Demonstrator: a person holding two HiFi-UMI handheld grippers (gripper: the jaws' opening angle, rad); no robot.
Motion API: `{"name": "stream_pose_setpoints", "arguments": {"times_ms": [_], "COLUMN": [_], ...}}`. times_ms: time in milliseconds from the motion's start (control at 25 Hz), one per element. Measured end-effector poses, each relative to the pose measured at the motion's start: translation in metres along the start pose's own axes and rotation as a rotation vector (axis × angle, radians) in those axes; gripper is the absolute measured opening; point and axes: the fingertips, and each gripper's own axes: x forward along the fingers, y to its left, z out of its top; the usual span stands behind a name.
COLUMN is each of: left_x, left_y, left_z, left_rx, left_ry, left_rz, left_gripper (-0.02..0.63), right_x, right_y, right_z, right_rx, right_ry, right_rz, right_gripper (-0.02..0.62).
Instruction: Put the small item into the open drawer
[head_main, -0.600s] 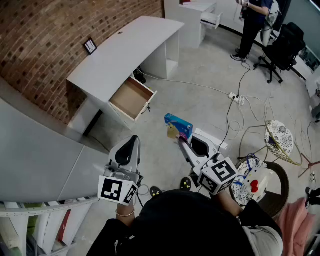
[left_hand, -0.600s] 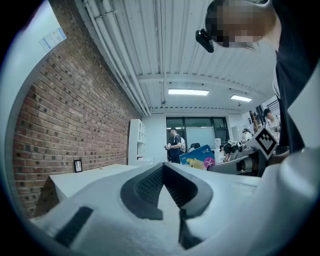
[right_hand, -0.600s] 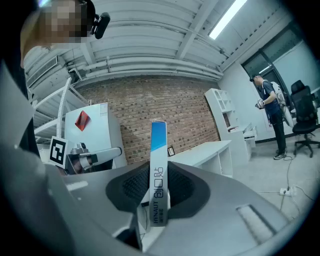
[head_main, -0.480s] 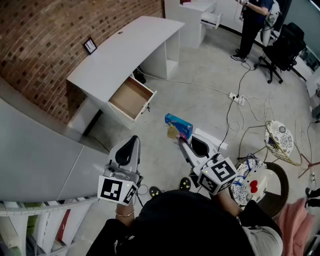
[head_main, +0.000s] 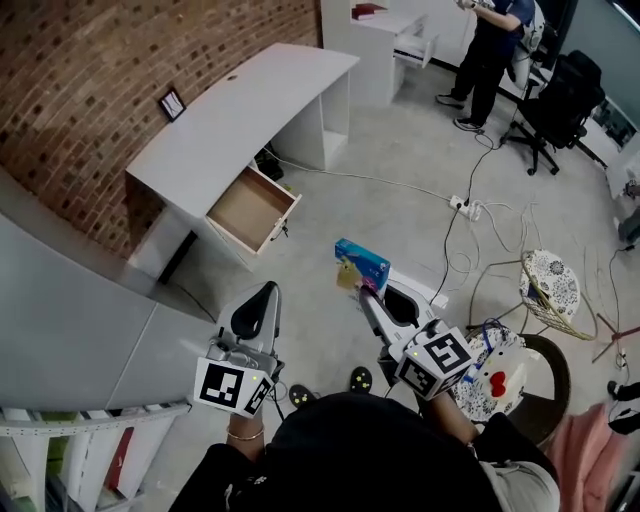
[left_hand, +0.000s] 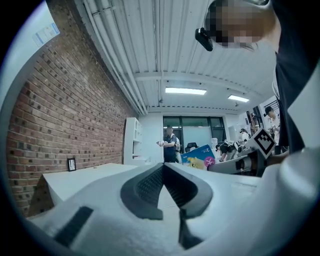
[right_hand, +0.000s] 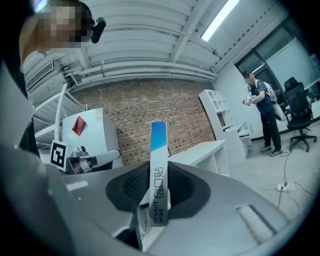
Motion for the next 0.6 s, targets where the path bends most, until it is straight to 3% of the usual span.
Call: {"name": "stream_pose_setpoints", "arguments": {"times_ms": [320,600], "left_x": [0.042,0.066], "left_y": [-0.032,-0.063], "left_z": [0.0,-0.001], "left_rx": [-0.025,0.001], "left_ry": [-0.013,0.008], "left_rz": [-0.032,-0.04], "left_gripper": [-0.009,-0.009], "right_x": [-0.032,-0.059], "right_y": [-0.045,-0.073], "right_z": [0.015,0.021], "right_rx": [0.018,0.024], "right_ry": [-0.033,-0.044], "right_rz": [-0.03,-0.031], "right_gripper": [0.097,0.097]}}
